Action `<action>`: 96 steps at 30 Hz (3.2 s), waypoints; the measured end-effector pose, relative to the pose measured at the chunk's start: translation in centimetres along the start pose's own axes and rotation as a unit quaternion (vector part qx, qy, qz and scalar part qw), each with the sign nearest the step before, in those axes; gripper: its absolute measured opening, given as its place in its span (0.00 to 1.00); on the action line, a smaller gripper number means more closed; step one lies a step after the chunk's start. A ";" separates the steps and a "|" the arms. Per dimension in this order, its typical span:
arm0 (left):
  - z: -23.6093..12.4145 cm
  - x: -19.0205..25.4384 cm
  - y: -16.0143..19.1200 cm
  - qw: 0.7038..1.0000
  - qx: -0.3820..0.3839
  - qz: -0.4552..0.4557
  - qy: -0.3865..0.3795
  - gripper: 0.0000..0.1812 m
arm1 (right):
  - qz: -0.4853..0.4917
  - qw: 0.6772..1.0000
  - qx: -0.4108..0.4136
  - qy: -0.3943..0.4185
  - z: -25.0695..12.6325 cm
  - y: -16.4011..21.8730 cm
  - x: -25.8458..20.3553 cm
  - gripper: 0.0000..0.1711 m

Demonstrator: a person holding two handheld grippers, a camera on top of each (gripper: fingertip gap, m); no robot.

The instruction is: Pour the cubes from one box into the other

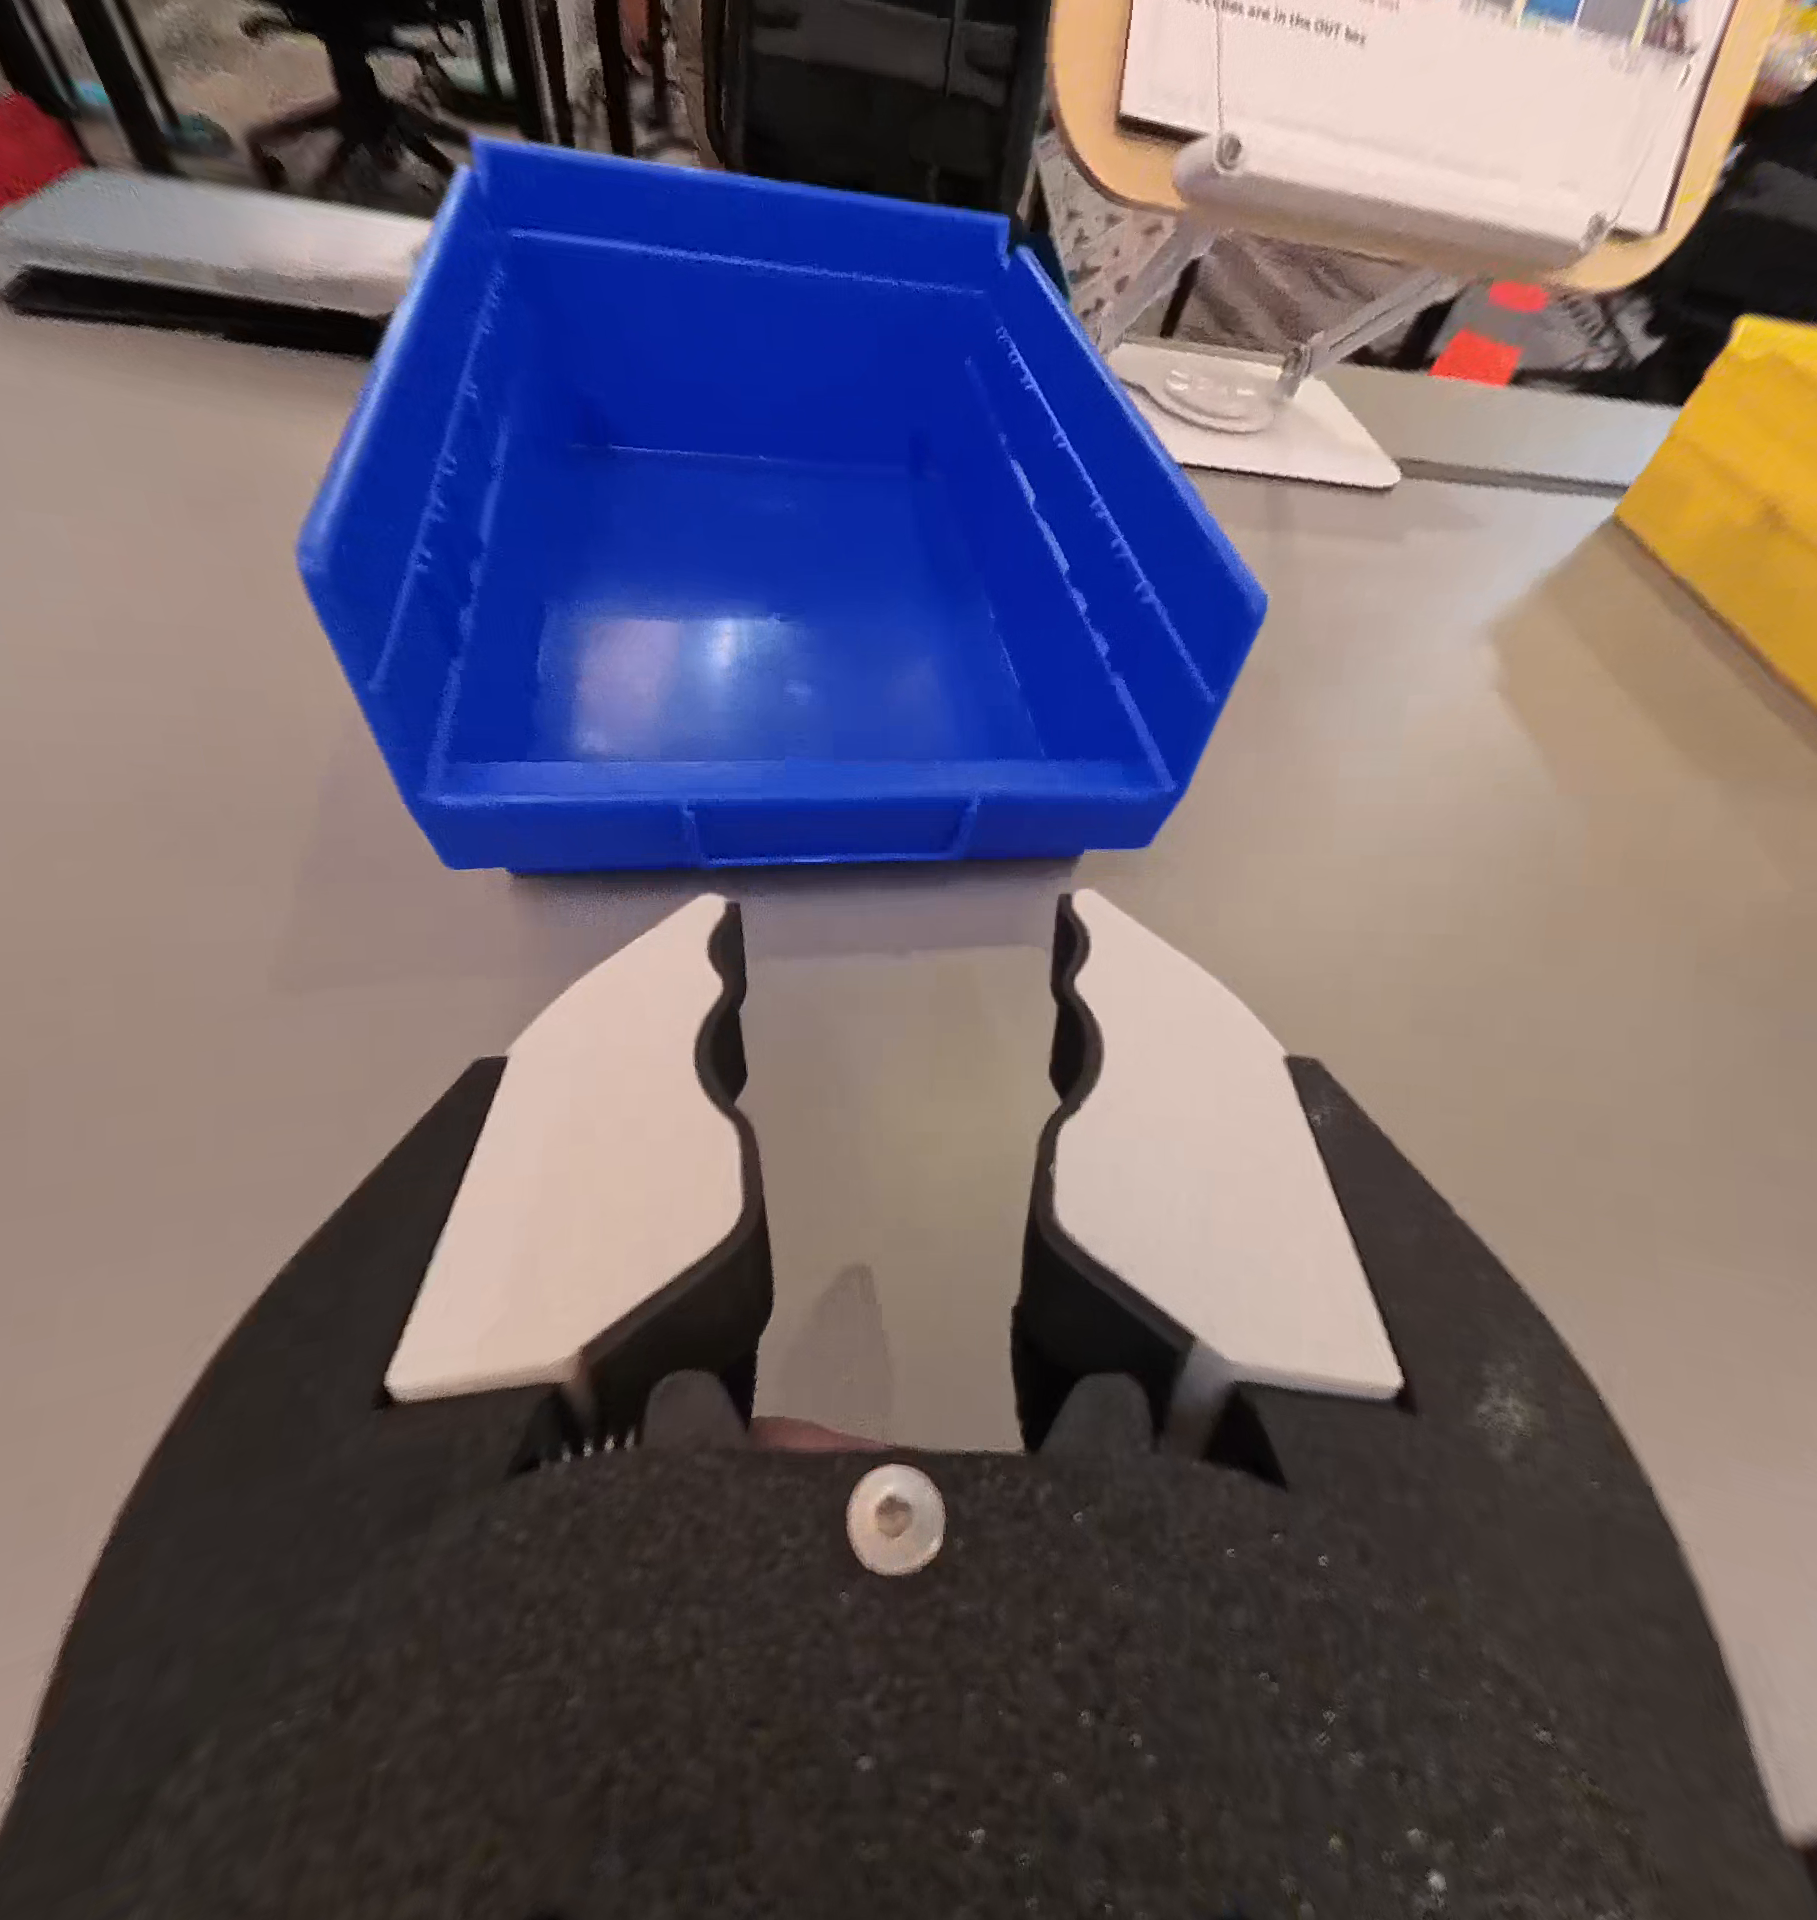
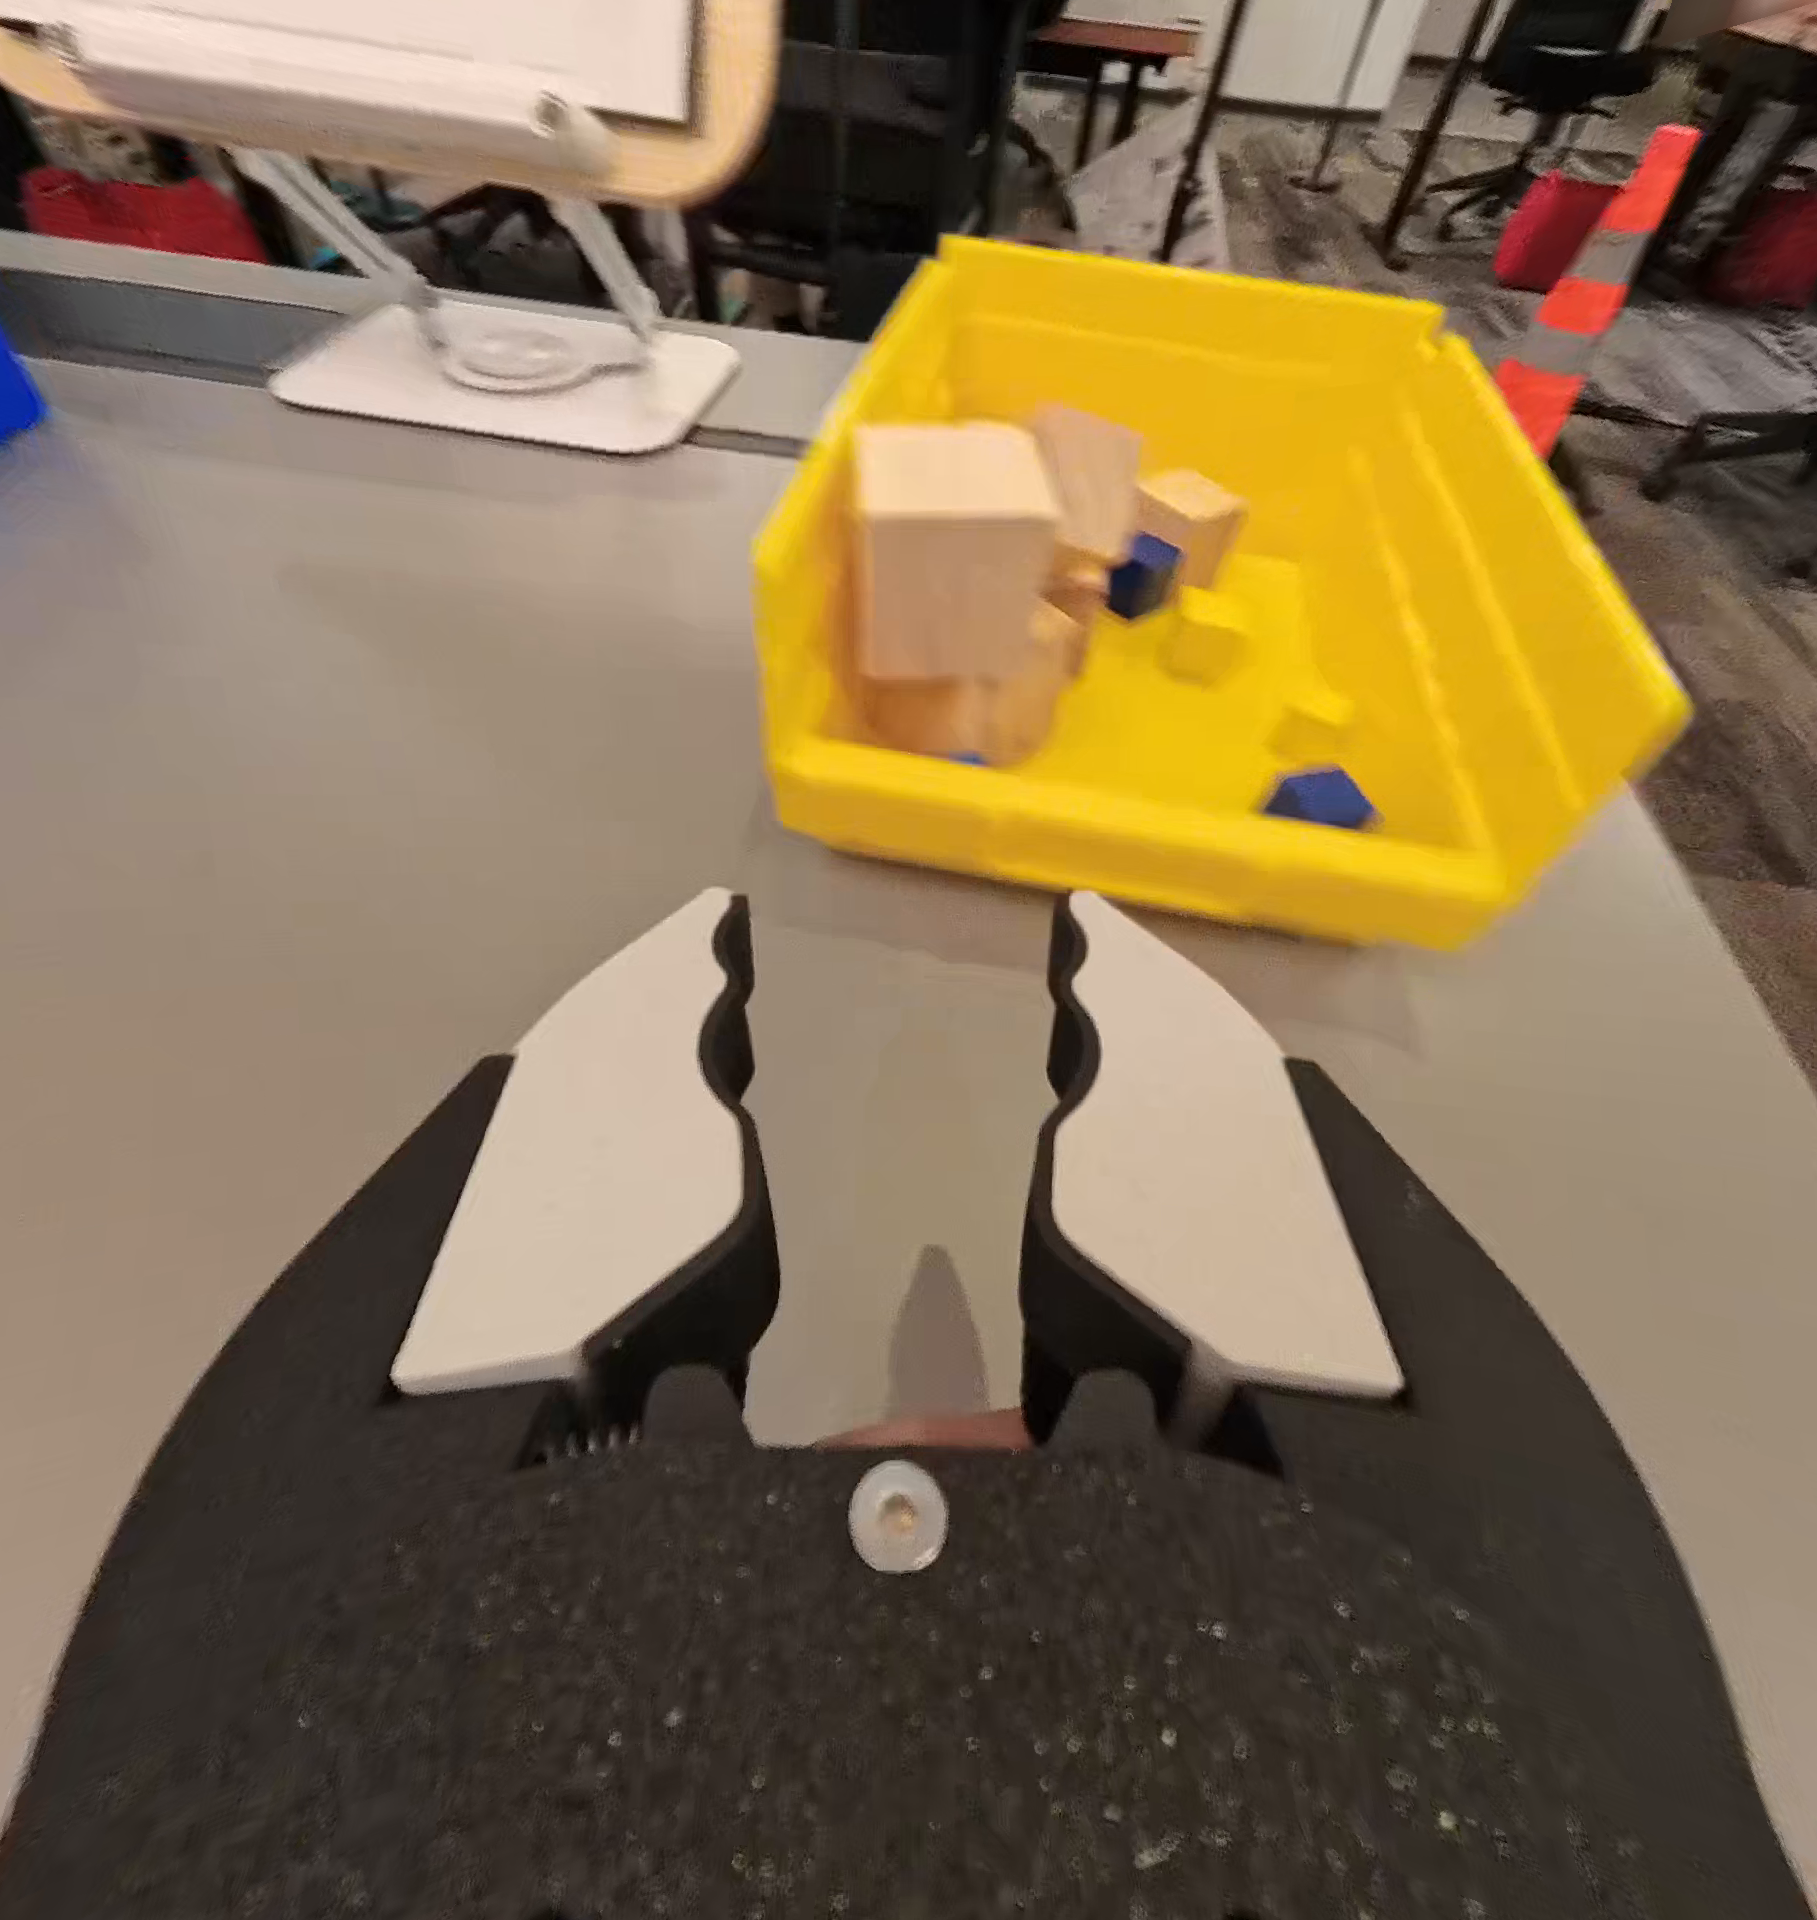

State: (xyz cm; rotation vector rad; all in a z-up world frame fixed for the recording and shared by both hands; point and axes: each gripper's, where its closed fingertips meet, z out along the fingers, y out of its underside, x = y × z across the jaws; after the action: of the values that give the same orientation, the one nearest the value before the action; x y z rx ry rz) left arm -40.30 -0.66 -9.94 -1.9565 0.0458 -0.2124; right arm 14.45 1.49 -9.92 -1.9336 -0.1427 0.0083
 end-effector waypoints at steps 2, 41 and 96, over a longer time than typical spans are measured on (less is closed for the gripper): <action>0.5 -0.7 0.2 0.999 0.022 0.031 -0.032 0.27 | -0.004 1.000 0.008 0.016 -1.0 1.1 2.5 0.31; 2.5 0.1 0.3 0.998 0.007 0.052 -0.036 0.29 | 0.067 0.998 0.005 0.020 0.3 1.7 5.0 0.33; 9.6 23.2 -4.8 0.996 0.000 0.093 0.004 0.02 | 0.108 0.994 -0.001 0.011 3.9 -3.3 -11.2 0.01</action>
State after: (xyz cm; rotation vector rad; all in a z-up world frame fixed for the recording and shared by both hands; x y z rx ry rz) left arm -16.18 6.91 -6.13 -1.9372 0.2311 -0.0977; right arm 2.68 5.06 -8.99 -1.9429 0.0822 0.1309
